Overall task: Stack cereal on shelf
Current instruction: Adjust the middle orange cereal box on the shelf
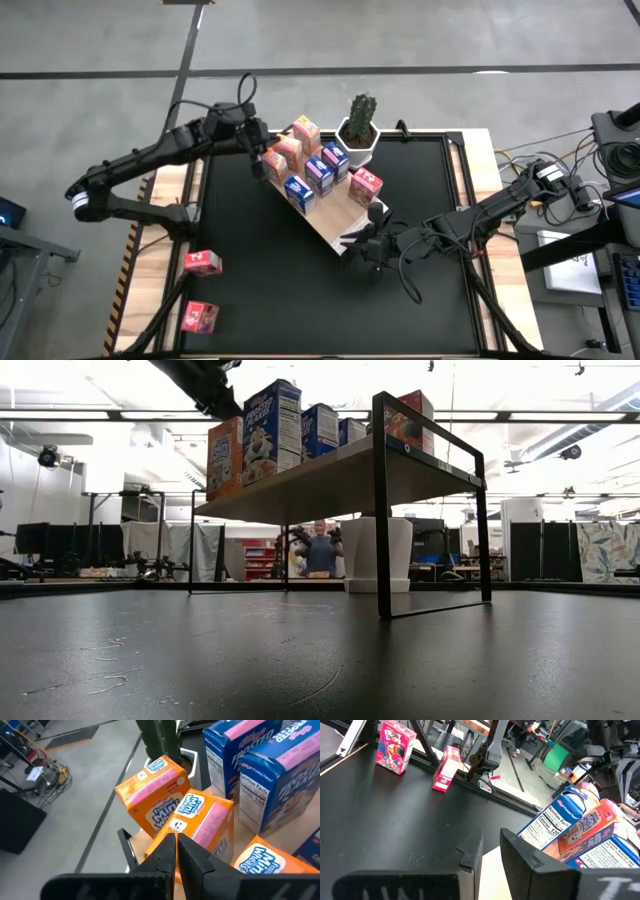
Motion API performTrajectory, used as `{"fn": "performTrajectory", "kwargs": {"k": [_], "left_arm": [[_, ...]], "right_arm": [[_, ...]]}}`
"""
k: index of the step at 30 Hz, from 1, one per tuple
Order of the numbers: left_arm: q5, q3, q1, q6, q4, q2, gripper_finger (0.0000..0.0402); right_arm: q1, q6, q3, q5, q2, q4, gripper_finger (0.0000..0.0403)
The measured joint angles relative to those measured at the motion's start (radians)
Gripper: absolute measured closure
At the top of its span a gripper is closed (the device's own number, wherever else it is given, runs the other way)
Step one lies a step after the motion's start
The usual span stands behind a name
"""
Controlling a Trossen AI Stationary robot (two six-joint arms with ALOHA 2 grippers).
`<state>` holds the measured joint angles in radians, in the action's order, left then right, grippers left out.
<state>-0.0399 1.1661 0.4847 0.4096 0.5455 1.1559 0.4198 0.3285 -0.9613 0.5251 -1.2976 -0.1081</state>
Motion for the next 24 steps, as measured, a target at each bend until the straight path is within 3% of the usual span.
{"fn": "performTrajectory", "kwargs": {"k": [17, 24], "left_arm": [[-0.004, 0.031, 0.017, 0.093, -0.001, 0.064, 0.0401], [-0.003, 0.100, 0.017, 0.133, 0.090, 0.058, 0.0401]], "right_arm": [[-0.008, 0.022, 0.000, 0.000, 0.000, 0.000, 0.0346], [-0.008, 0.012, 0.000, 0.000, 0.000, 0.000, 0.0346]]}}
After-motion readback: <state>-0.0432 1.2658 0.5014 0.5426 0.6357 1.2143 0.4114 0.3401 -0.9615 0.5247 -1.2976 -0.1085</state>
